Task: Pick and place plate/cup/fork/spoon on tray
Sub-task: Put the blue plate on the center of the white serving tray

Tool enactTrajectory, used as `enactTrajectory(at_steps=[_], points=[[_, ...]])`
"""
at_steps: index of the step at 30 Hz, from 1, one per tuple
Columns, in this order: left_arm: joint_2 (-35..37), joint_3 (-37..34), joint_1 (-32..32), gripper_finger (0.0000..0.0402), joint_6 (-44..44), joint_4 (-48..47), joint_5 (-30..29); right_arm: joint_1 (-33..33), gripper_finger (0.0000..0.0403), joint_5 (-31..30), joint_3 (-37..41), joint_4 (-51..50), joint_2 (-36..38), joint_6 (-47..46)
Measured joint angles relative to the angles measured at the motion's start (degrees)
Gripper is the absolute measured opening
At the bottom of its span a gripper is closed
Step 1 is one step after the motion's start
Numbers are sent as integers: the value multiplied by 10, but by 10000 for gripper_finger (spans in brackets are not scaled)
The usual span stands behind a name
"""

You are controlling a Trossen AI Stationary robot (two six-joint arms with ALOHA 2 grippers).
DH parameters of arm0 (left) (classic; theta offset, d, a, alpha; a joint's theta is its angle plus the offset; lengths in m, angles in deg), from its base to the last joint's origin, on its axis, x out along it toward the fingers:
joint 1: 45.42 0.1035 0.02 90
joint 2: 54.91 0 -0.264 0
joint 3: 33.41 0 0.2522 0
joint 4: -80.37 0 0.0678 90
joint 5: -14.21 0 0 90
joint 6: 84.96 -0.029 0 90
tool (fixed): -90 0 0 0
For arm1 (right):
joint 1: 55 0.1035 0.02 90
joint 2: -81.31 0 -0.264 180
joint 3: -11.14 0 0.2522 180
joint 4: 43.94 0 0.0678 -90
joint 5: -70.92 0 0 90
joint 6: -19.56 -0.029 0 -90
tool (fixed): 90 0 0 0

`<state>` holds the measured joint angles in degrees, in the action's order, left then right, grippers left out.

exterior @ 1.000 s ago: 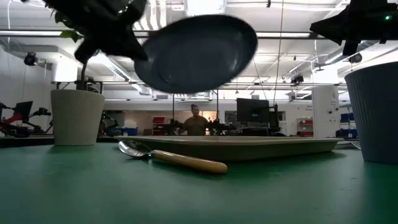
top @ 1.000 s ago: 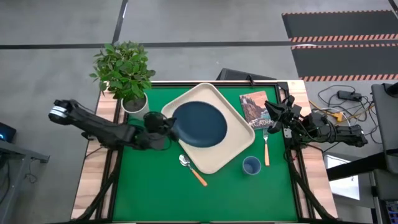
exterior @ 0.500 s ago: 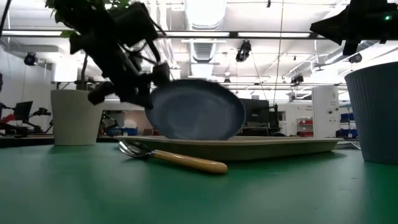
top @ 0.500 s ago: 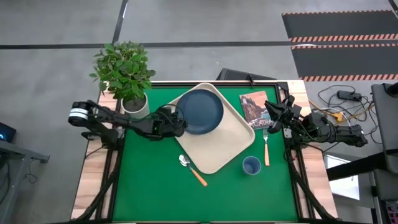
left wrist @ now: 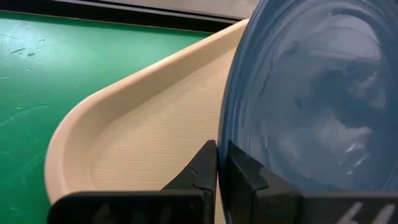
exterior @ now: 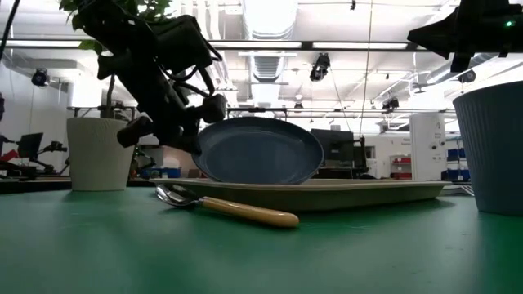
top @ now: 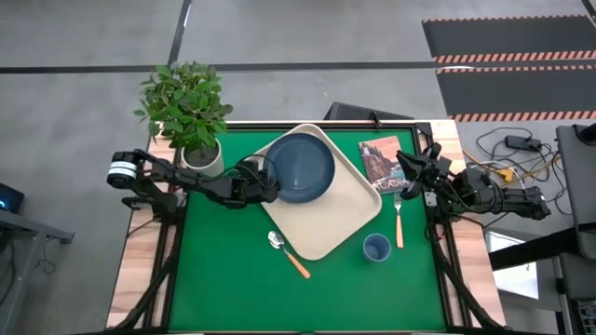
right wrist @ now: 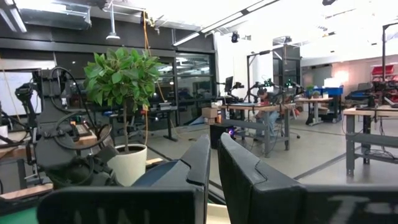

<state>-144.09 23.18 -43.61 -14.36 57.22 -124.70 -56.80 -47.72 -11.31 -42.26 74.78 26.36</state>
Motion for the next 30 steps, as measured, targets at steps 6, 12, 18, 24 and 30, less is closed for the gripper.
enactTrajectory(at_steps=[6, 12, 18, 24, 30], points=[[0, -1, 0, 0, 24, -2, 0, 0, 22, 0, 0, 0, 0, -1], [0, -1, 0, 0, 24, -2, 5, 0, 22, 0, 0, 0, 0, -1], [0, -2, 1, 19, 26, -2, 33, 0, 22, 0, 0, -2, 0, -1], [0, -2, 1, 85, 26, -2, 30, 0, 22, 0, 0, -2, 0, 5], [5, 3, -3, 125, 17, -1, 52, 0, 22, 0, 0, -2, 0, 6]])
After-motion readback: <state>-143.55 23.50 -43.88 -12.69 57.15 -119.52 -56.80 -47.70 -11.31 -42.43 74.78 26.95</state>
